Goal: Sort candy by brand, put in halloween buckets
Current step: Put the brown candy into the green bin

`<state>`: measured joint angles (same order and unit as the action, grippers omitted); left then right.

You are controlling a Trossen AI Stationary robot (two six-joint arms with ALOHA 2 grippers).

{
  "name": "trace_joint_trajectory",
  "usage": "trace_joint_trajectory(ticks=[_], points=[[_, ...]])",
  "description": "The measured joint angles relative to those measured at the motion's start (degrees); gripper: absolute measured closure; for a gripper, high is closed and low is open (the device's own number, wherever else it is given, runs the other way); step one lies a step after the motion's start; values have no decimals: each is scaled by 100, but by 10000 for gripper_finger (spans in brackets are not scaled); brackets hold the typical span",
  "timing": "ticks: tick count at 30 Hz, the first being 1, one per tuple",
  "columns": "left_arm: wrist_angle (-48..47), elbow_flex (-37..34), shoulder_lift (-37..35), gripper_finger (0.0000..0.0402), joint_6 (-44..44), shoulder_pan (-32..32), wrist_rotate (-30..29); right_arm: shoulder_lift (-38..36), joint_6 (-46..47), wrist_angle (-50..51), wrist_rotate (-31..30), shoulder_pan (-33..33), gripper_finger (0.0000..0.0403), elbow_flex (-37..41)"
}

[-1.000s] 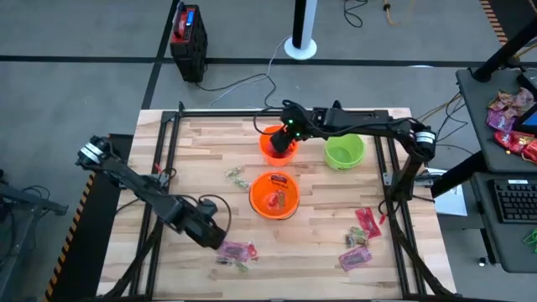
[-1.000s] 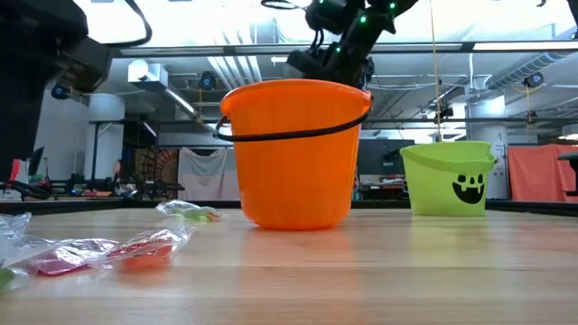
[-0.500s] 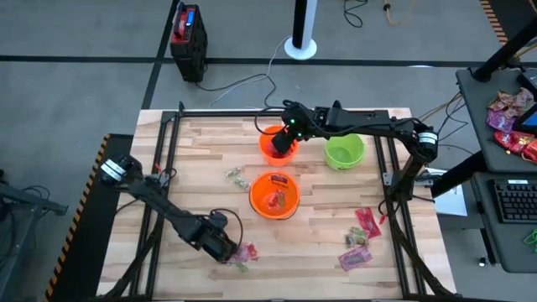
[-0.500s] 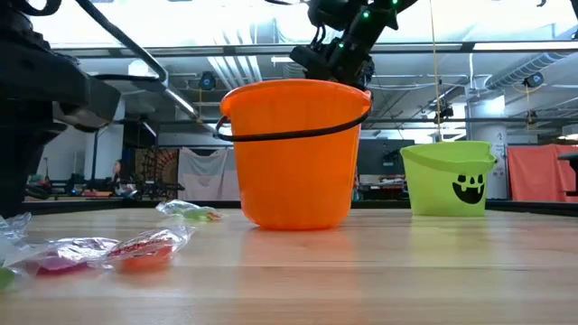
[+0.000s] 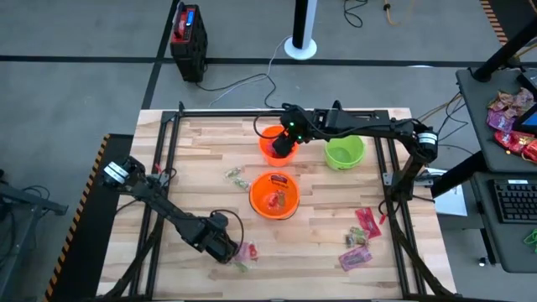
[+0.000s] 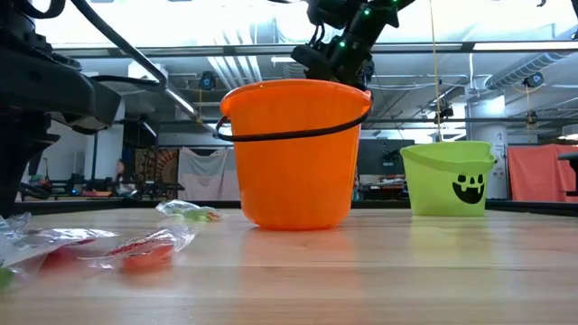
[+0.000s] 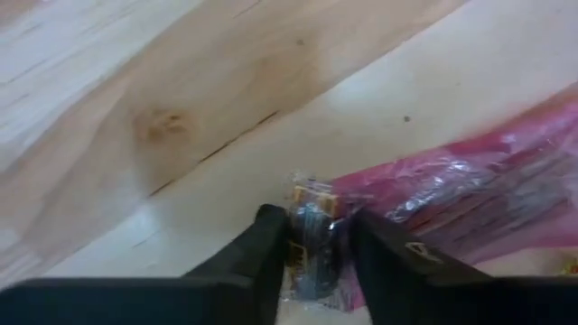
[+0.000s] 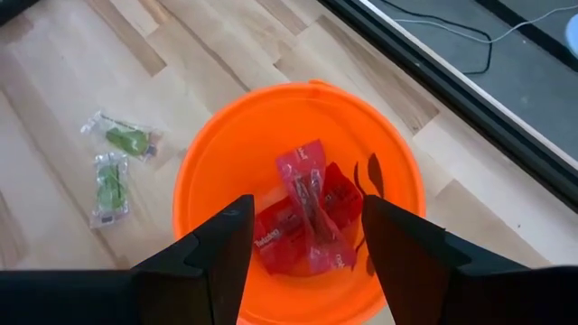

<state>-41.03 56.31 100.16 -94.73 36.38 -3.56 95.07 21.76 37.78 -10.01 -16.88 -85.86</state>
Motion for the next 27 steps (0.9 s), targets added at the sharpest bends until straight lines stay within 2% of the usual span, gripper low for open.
trace_joint_trajectory(ticks=[5,13,17,22,27], points=[[2,16,-67,359,80,2,26,2,-7,152,1,2,204,2],[-146,142,-508,361,556,1,-5,4,-35,273,1,2,205,4],[-649,136,-969,361,796,-37,-47,-2,-140,275,0,0,204,4],[-1040,136,-1994,361,1392,-283,-646,-310,-220,468,0,0,204,11],[-662,294,-3129,361,3035,-1154,-1603,-960,-663,574,-3,0,204,11]])
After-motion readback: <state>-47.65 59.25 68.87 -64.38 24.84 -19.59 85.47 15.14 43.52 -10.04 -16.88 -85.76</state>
